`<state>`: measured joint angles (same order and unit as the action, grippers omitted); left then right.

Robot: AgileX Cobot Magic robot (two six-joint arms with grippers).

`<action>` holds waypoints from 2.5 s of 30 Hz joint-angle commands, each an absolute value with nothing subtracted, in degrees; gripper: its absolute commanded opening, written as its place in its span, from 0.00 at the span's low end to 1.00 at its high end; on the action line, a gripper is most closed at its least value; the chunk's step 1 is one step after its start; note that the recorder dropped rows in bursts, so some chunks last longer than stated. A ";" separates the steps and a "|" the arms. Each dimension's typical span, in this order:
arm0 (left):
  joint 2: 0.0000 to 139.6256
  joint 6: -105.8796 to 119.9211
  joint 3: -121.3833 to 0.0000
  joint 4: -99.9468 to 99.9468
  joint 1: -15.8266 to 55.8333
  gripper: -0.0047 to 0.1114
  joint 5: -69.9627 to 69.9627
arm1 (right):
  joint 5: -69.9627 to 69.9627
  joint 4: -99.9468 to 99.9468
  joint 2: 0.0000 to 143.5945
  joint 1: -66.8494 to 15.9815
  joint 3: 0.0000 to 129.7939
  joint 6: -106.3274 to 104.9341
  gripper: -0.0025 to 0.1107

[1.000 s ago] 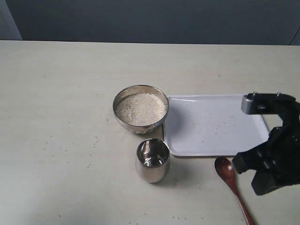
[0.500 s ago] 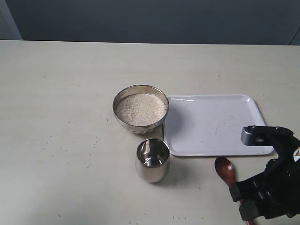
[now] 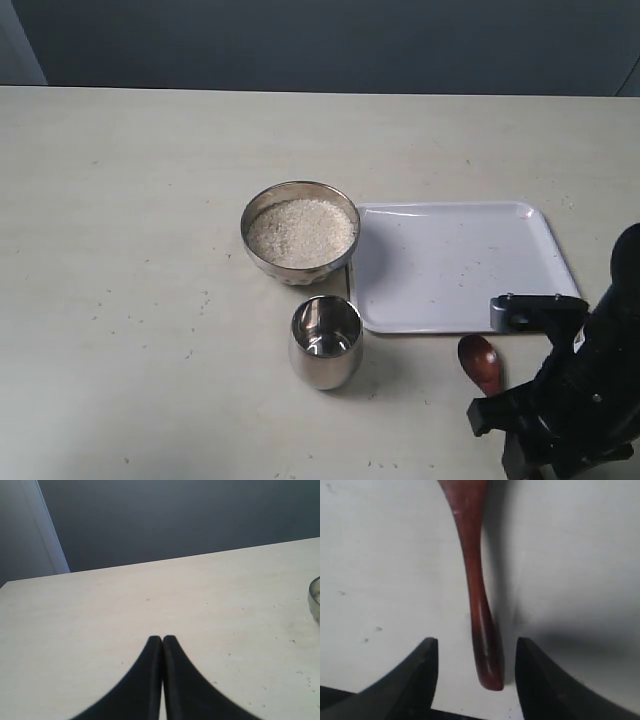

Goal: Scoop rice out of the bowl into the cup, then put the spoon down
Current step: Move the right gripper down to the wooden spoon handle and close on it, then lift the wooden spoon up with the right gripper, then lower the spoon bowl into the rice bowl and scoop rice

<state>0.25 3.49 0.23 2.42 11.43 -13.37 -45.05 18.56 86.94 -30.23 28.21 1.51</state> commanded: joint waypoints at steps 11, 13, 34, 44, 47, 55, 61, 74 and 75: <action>0.00 3.11 0.00 2.47 11.63 0.04 -13.29 | -41.41 18.06 93.60 -30.36 28.08 1.55 0.31; 0.00 3.11 0.00 2.47 11.63 0.04 -13.29 | -41.52 18.26 93.60 -30.36 28.08 1.55 0.14; 0.00 3.11 0.00 2.47 11.63 0.04 -13.29 | -61.13 0.49 84.37 -30.36 57.97 -7.93 0.02; 0.00 3.11 0.00 2.47 11.63 0.04 -13.29 | -69.96 -23.40 103.30 -35.68 83.62 -18.39 0.02; 0.00 3.11 0.00 2.47 11.63 0.04 -13.29 | -69.96 -28.93 109.24 -40.43 88.14 -19.35 0.02; 0.00 3.11 0.00 2.47 11.63 0.04 -13.29 | -69.96 -43.77 123.34 -51.46 93.46 -23.20 0.02; 0.00 3.11 0.00 2.47 11.63 0.04 -13.29 | -69.96 -50.37 127.67 -53.74 93.46 -23.08 0.02; 0.00 3.11 0.00 2.47 11.63 0.04 -13.29 | -69.96 -61.27 126.88 -55.78 93.46 -23.08 0.02; 0.00 3.11 0.00 2.47 11.63 0.04 -13.29 | -69.96 -60.99 126.88 -56.00 93.46 -23.08 0.02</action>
<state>0.25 3.49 0.23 2.42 11.43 -13.37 -69.59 -59.91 127.78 -55.49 93.15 -22.79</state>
